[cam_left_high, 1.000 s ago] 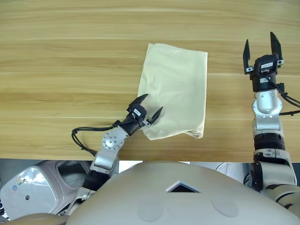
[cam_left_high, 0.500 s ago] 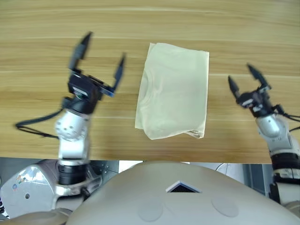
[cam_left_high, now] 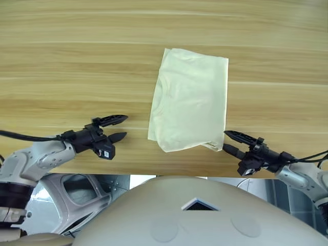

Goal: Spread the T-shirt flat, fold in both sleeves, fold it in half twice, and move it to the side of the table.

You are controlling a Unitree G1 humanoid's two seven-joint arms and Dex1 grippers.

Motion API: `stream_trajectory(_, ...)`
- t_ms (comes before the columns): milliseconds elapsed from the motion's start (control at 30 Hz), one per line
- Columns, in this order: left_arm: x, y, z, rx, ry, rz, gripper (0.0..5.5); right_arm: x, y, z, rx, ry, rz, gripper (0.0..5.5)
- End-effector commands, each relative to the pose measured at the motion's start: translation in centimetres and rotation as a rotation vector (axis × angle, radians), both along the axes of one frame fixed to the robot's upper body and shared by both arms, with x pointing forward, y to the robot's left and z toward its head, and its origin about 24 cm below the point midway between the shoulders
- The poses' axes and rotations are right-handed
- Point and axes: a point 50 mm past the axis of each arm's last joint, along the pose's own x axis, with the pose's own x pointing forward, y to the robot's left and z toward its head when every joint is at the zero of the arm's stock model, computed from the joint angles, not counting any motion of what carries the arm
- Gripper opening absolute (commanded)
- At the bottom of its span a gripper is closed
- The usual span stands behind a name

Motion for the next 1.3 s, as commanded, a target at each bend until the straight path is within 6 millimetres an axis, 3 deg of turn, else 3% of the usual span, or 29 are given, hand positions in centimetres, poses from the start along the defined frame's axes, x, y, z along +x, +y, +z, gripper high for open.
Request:
stream_trajectory(33,0.4,-1.6,-2.3,0.03,0.126,-0.121,3.89,-0.9,0.3,-2.1,-0.125,0.103,0.057,2.96)
stream_trajectory(300,2.2,-4.2,-4.0,-0.003,0.201,-0.271,3.89,-0.8,-0.4,-2.5,-0.158,0.107,0.067,2.96)
stream_trajectory(533,1.9,-5.4,-4.2,-0.046,0.256,-0.35,3.89,-1.2,-0.1,-2.6,-0.164,0.118,0.11,2.96)
stream_trajectory(733,1.5,-5.1,-4.7,-0.035,0.297,-0.367,2.93,-0.9,0.1,-2.8,-0.168,0.116,0.138,2.96)
stream_trajectory(1100,2.4,-4.7,-5.4,-0.048,0.307,-0.301,1.26,-0.9,-0.1,-3.1,-0.198,0.14,0.2,0.9)
stream_trajectory(1300,2.2,-3.6,-5.2,-0.068,0.307,-0.244,0.59,-0.1,-1.2,-2.9,-0.25,0.115,0.178,0.28)
